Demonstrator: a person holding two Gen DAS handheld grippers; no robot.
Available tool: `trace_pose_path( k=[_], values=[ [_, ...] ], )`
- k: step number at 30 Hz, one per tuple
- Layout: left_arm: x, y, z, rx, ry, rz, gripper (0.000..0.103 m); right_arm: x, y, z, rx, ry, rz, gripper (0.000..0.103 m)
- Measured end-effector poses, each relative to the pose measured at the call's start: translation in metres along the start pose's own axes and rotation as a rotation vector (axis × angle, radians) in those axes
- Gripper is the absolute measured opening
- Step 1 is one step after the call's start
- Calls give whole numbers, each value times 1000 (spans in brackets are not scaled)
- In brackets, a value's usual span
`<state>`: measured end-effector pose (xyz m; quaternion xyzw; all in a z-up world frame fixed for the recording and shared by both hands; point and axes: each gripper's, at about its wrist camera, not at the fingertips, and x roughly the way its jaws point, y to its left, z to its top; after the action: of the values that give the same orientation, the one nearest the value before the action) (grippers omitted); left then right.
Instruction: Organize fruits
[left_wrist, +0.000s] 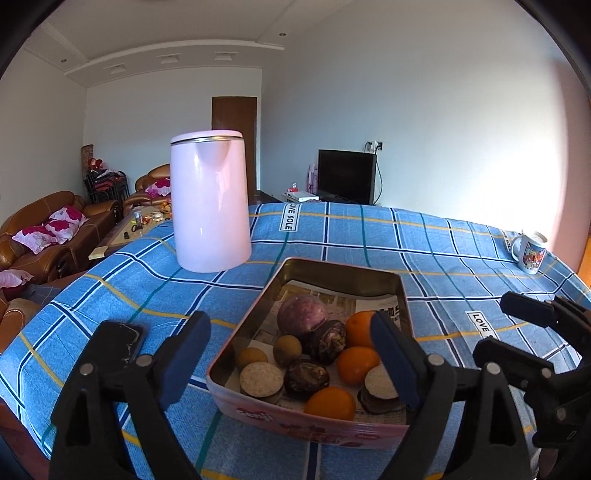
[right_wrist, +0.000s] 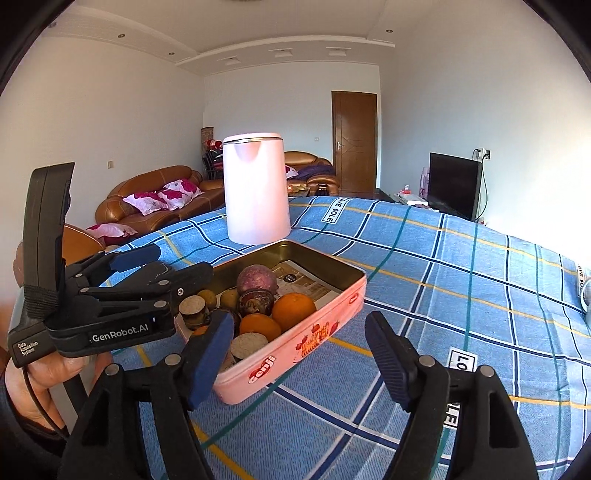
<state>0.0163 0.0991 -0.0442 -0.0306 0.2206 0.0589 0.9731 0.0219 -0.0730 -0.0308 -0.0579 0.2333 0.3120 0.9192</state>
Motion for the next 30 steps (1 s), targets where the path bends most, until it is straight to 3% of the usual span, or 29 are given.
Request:
trace_pose_path(
  k=[15,30],
  values=[
    [-19,-30,5,44,-49,-23,101,-39,-20,-11,59,-68,-53,78],
    [-22,-33,6,48,-52,-7,101,-46,-23,-13,59,-78,-66,80]
  ],
)
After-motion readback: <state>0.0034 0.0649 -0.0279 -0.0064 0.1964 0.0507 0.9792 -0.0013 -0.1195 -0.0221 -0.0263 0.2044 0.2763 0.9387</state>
